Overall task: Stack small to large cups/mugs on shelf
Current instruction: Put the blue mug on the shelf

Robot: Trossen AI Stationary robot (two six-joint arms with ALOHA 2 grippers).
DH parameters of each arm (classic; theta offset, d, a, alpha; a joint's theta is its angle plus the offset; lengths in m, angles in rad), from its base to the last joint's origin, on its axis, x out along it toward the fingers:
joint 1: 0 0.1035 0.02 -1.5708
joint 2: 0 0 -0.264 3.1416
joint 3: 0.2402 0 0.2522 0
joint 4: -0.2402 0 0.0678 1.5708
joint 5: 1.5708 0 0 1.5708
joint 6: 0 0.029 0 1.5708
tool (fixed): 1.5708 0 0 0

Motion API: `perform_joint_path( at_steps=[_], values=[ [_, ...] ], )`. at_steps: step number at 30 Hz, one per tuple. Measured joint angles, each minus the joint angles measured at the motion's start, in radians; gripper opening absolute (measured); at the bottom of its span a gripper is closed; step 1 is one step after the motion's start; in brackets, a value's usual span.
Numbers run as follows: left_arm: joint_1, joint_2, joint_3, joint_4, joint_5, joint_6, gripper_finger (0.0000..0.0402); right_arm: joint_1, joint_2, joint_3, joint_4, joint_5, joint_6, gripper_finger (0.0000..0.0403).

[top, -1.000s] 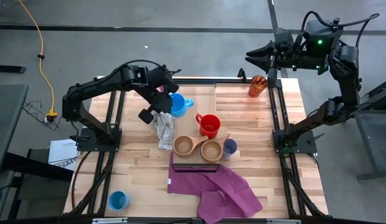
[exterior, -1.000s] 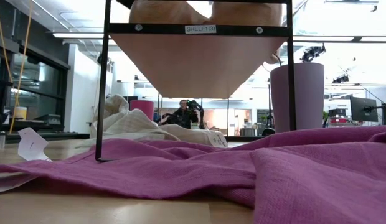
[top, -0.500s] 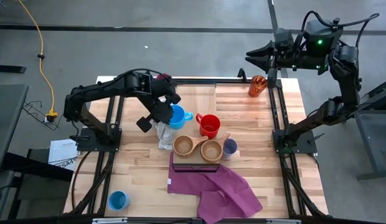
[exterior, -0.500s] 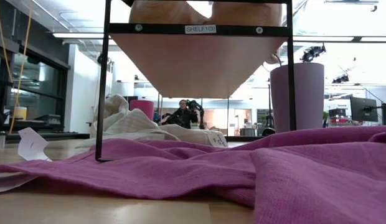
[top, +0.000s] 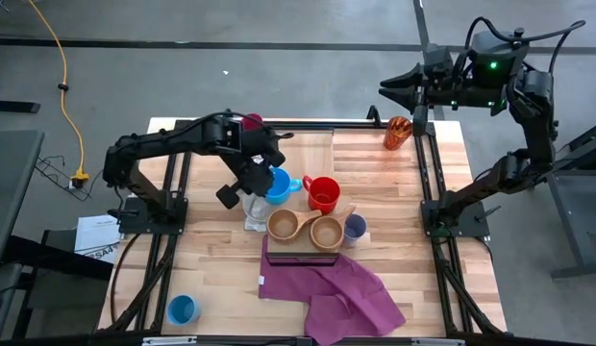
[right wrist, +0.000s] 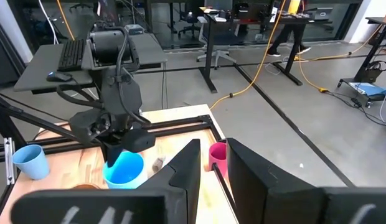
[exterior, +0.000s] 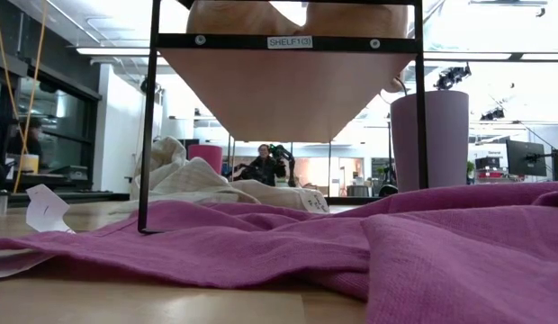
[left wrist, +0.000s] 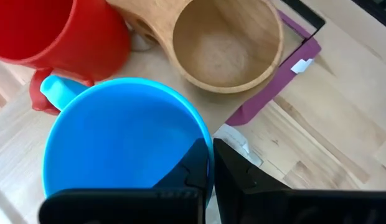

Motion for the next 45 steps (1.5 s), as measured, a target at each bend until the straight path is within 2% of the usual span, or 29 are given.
perform_joint_path(
  at_steps=[9,45],
  values=[
    [0.000,0.000,0.000,0.046,-0.001,0.000,0.0000,0.000,0.000,0.000,-0.001,0.000,0.000,0.0069],
    [0.000,0.058,0.000,0.064,0.025,0.007,0.0000,0.000,0.000,0.000,-0.027,0.000,0.000,0.0069]
  ],
)
